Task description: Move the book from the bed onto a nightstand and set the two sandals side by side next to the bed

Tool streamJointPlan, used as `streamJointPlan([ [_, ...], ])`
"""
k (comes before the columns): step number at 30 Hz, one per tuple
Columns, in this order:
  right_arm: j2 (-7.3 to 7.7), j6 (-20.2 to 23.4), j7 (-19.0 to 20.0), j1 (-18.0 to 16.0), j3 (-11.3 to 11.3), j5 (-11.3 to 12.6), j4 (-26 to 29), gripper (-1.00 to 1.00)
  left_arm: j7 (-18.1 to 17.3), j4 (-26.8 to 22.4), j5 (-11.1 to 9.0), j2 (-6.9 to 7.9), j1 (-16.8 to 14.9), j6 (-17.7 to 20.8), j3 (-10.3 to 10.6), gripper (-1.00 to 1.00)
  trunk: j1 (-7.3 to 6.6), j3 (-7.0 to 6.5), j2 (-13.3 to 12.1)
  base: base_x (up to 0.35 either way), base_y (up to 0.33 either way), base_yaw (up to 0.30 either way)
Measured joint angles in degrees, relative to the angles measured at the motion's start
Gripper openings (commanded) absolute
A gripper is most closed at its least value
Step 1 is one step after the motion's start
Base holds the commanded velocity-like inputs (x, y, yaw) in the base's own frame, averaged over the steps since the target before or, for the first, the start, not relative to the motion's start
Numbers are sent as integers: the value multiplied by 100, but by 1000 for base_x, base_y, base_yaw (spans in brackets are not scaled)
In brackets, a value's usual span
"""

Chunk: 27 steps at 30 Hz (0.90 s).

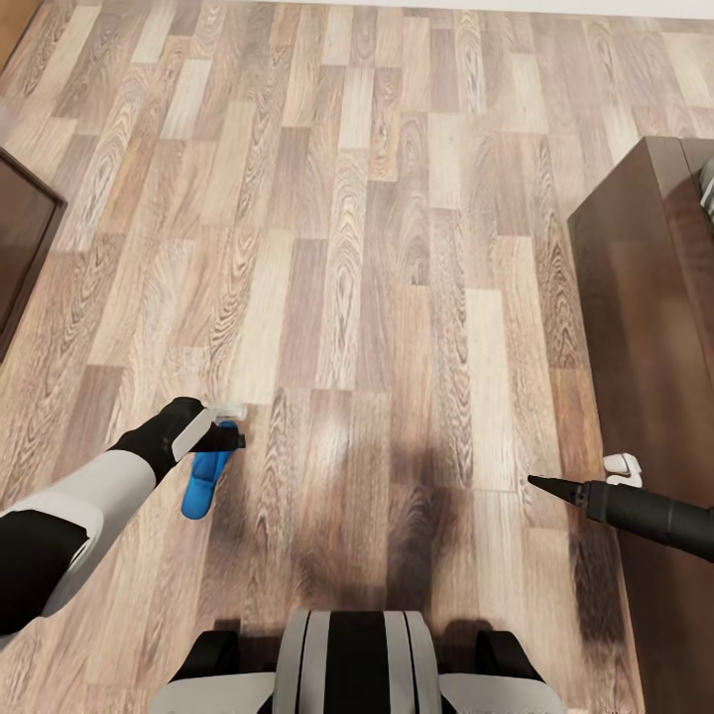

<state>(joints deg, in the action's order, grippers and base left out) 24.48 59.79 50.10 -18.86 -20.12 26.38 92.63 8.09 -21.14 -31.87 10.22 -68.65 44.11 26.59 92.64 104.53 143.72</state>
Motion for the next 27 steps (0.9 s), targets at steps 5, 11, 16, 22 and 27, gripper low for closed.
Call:
streamJointPlan([
  [5, -2, 1, 0, 0, -2, 3, 0, 100, 4, 0, 4, 7, 1, -1, 0, 100, 5, 45, 3, 0, 0, 0],
  [11, -3, 1, 0, 0, -2, 3, 0, 100, 18, 1, 4, 30, 6, -4, -5, 100, 5, 45, 3, 0, 0, 0],
  [16, -4, 1, 0, 0, 1, 3, 0, 100, 33, 5, 6, 52, 8, -9, -13, 100, 5, 45, 3, 0, 0, 0],
  [22, -4, 1, 0, 0, 1, 3, 0, 100, 45, 10, 10, 68, 15, -69, -22, 100, 5, 45, 3, 0, 0, 0],
  [27, -5, 1, 0, 0, 0, 3, 0, 100, 51, 14, 12, 75, 19, -144, -23, 100, 5, 45, 3, 0, 0, 0],
])
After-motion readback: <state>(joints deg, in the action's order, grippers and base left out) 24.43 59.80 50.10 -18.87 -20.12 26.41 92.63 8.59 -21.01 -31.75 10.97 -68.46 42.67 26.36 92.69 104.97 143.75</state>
